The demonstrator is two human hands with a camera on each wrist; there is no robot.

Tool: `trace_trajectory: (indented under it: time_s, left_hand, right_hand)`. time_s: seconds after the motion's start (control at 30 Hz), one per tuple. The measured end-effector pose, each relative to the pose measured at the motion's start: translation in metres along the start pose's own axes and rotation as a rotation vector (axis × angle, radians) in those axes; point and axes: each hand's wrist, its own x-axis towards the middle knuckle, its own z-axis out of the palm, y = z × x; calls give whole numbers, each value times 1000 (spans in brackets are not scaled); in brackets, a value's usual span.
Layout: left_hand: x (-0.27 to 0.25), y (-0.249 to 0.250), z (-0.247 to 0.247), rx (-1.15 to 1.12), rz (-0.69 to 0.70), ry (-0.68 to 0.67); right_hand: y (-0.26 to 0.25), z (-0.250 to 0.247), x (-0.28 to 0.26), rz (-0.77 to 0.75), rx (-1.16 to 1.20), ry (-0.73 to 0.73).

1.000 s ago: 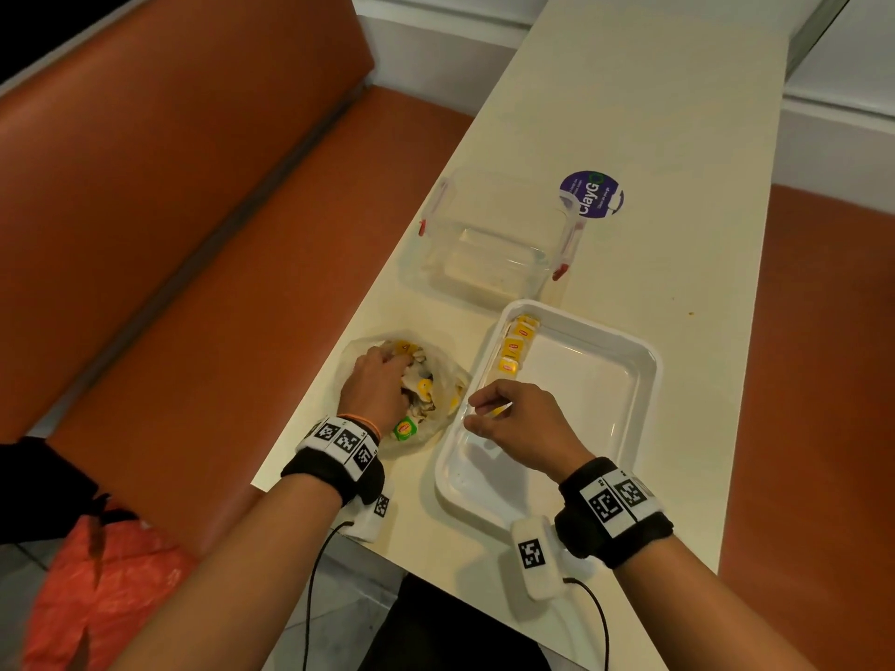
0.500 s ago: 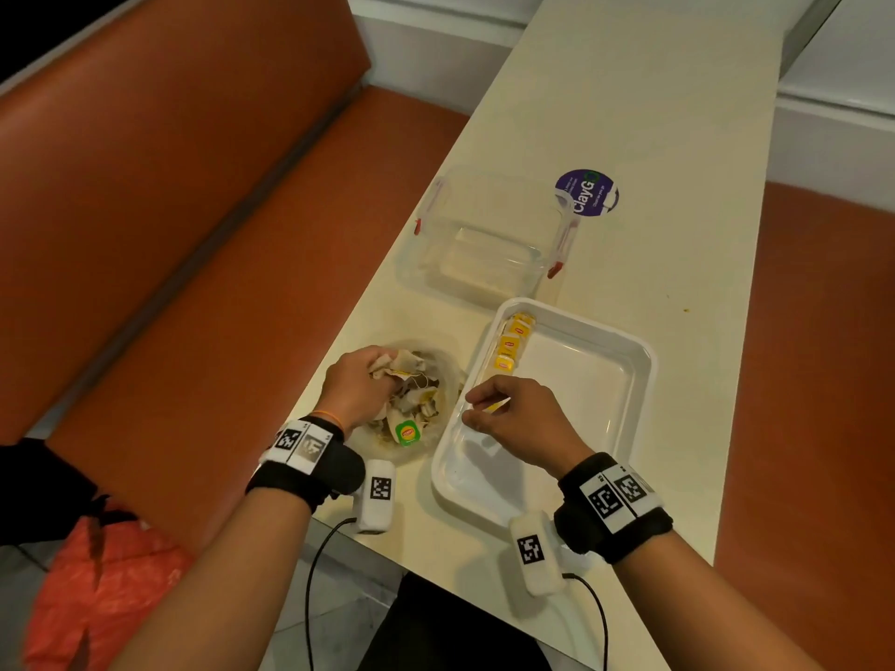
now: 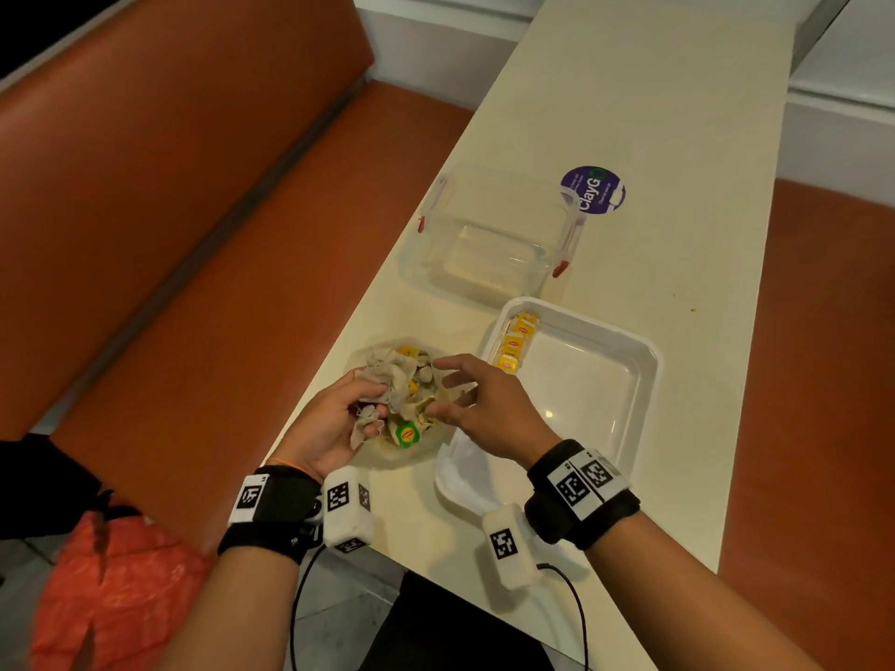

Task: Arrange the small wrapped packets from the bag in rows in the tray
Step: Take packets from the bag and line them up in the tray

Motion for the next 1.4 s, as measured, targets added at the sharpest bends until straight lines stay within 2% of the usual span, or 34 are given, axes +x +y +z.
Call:
trace_trajectory:
  time_s: [0.17, 0.3, 0.47, 0.57, 0.7, 0.83, 1.03, 1.17, 1.27, 1.4]
  left_hand:
    - [-9, -4, 0, -146, 10, -130]
    - [-13, -6, 5, -150, 40, -211]
    - [-10, -10, 16, -156, 46, -200]
    - [-13, -8, 25, -91, 75, -140]
    - [-14, -10, 25, -116, 93, -124]
    - [-5, -14, 22, -105, 16, -113]
    - [-1, -16, 22, -277, 2, -63]
    - [-8, -14, 28, -360, 2, -75]
    - [-8, -13, 27, -376, 20, -71]
    - [-9, -12, 24, -388, -26, 19]
  right_hand:
    - [-14, 8, 8, -70, -2, -51]
    - [-21, 11, 12, -84, 126, -143]
    - [-23, 12, 15, -81, 61, -16]
    - [-21, 13, 18, -90, 18, 16]
    - [-24, 14, 20, -119, -71, 28]
    - [-31, 15, 18, -151, -139, -5]
    - [-40, 12, 19, -159, -132, -7]
    - [-42, 9, 21, -150, -46, -22]
    - [-40, 9, 21, -106, 134, -11]
    - [-44, -4, 16, -108, 293, -1]
